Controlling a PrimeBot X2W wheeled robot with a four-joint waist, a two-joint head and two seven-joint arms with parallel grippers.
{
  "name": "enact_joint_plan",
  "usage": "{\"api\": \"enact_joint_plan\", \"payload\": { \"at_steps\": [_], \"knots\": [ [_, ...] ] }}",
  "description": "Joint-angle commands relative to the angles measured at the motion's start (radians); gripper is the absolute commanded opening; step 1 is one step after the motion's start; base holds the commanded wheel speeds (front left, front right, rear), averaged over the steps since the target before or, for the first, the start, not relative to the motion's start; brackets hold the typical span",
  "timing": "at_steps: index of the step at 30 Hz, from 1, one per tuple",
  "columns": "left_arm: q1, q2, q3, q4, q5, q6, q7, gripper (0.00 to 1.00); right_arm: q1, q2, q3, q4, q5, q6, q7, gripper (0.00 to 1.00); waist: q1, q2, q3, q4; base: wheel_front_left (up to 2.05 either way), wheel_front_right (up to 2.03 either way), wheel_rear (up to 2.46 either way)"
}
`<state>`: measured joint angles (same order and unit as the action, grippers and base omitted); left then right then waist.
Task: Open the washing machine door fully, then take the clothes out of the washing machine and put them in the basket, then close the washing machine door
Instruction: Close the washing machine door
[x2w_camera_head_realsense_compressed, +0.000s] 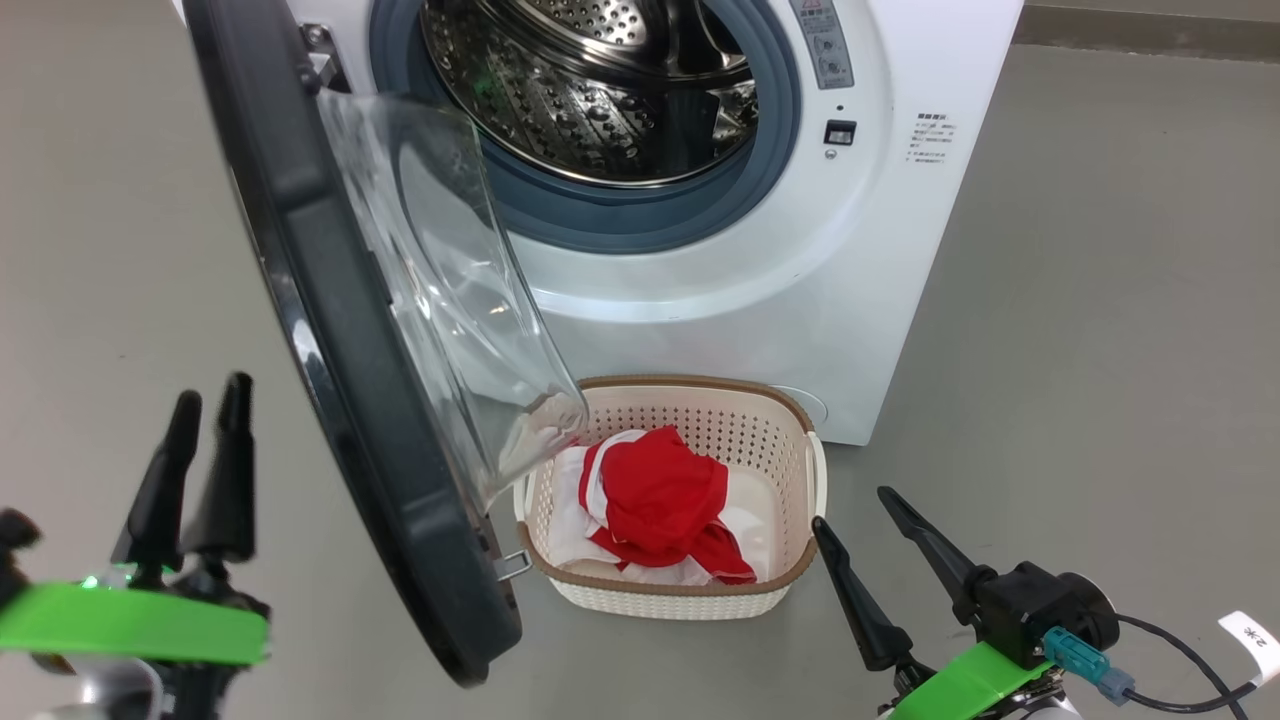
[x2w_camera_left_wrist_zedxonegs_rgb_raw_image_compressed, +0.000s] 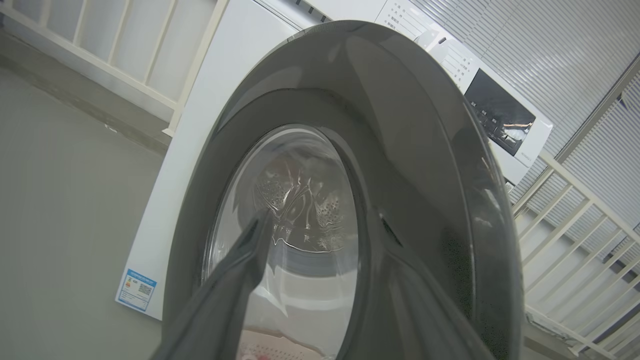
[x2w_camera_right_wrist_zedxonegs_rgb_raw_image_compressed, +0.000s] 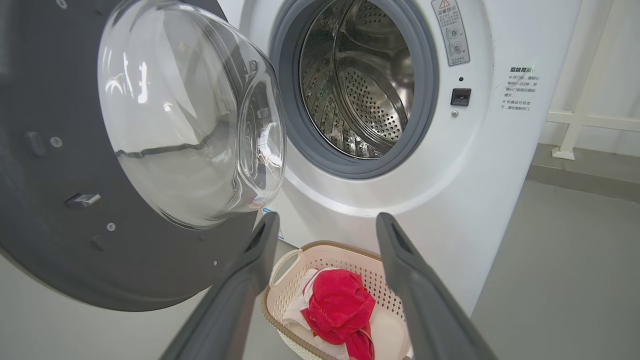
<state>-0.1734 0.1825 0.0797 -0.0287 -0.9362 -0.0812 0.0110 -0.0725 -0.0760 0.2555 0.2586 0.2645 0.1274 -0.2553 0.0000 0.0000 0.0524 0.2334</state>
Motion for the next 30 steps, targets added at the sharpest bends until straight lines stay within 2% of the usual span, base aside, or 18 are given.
{"api": "enact_joint_plan", "payload": {
  "at_steps": [1, 4, 6, 12, 14, 18, 30],
  "knots": [
    [-0.011, 0.041, 0.019, -0.016, 0.057, -0.011, -0.036, 1.00, -0.048, 0.004, 0.022, -0.022, 0.010, 0.003, -0.006, 1.00, 0.0000, 0.0000, 0.001, -0.001, 0.00, 0.00, 0.00],
    [-0.002, 0.056, -0.022, 0.020, 0.222, -0.003, -0.151, 1.00, -0.050, 0.004, 0.024, -0.021, 0.010, 0.003, -0.006, 1.00, 0.0000, 0.0000, 0.002, -0.005, 0.00, 0.00, 0.00],
    [0.001, 0.055, -0.040, 0.042, 0.292, 0.005, -0.209, 1.00, -0.051, 0.005, 0.026, -0.020, 0.009, 0.003, -0.006, 1.00, 0.0000, 0.0000, 0.002, -0.007, 0.00, 0.00, 0.00],
    [0.028, 0.053, -0.056, 0.082, 0.472, 0.066, -0.266, 1.00, -0.048, 0.007, 0.027, -0.018, 0.009, 0.003, -0.006, 1.00, 0.0000, 0.0000, -0.006, -0.019, 0.00, 0.00, 0.00],
    [0.039, 0.045, -0.051, 0.088, 0.511, 0.087, -0.270, 1.00, -0.045, 0.007, 0.026, -0.019, 0.008, 0.003, -0.006, 1.00, 0.0000, 0.0000, -0.009, -0.022, 0.00, 0.00, 0.00],
    [0.058, 0.032, -0.047, 0.093, 0.574, 0.100, -0.272, 1.00, -0.042, 0.009, 0.024, -0.022, 0.002, 0.003, -0.006, 1.00, 0.0000, 0.0000, -0.013, -0.027, 0.00, 0.00, 0.00],
    [0.140, -0.049, -0.012, 0.094, 0.677, 0.086, -0.273, 1.00, -0.034, 0.017, 0.013, -0.034, -0.010, 0.003, -0.006, 1.00, 0.0000, 0.0000, -0.015, -0.033, 0.00, 0.00, 0.00]
  ]
}}
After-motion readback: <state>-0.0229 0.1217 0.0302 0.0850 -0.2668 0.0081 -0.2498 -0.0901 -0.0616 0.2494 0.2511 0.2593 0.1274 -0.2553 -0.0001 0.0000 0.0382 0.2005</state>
